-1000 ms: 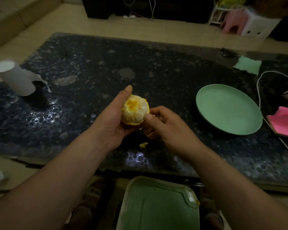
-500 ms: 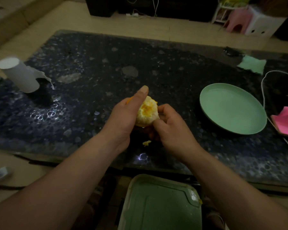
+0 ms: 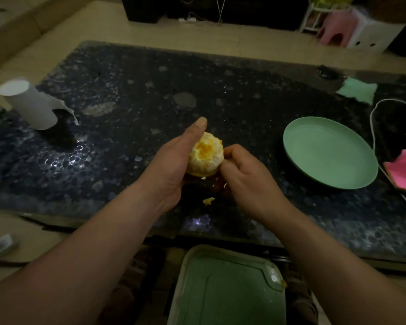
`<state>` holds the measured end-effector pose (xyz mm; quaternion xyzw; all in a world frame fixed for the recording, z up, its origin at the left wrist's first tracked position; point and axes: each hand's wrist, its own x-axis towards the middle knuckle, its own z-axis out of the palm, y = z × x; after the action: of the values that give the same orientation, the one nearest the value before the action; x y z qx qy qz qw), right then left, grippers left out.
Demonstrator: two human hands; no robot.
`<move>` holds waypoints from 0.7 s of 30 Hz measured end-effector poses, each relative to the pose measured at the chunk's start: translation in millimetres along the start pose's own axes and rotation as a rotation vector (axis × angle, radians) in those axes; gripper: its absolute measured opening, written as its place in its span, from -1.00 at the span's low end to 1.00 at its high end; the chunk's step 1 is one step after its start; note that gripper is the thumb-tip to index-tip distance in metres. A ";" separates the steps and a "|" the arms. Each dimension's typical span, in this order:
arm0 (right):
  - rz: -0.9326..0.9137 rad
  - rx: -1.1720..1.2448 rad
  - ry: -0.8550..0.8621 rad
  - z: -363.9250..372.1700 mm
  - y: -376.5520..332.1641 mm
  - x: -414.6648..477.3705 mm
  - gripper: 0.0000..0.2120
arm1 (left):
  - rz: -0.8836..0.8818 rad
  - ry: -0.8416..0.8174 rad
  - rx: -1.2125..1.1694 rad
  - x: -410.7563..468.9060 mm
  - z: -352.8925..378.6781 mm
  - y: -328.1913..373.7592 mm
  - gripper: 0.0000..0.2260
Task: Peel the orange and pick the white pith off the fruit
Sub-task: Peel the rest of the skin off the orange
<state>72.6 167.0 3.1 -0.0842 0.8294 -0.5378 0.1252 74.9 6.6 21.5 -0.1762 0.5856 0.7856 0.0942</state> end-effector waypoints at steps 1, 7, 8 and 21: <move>-0.011 -0.028 0.007 -0.8 -0.6 0.2 -0.86 | 0.005 -0.003 0.004 0.0 -0.1 -0.1 -0.62; -0.044 0.027 0.051 0.5 0.2 1.0 -0.96 | 0.085 0.013 0.045 1.0 3.1 -5.3 -0.59; -0.039 0.061 0.056 1.7 0.0 0.8 -0.96 | 0.086 0.017 0.026 1.0 3.3 -5.4 -0.63; -0.148 -0.242 0.113 -1.8 5.2 1.2 -0.90 | -0.032 -0.046 0.124 5.7 -10.4 7.0 -0.58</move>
<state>70.9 170.3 -1.0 -0.1294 0.8855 -0.4455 0.0273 68.9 -5.7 22.9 -0.1612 0.6280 0.7500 0.1309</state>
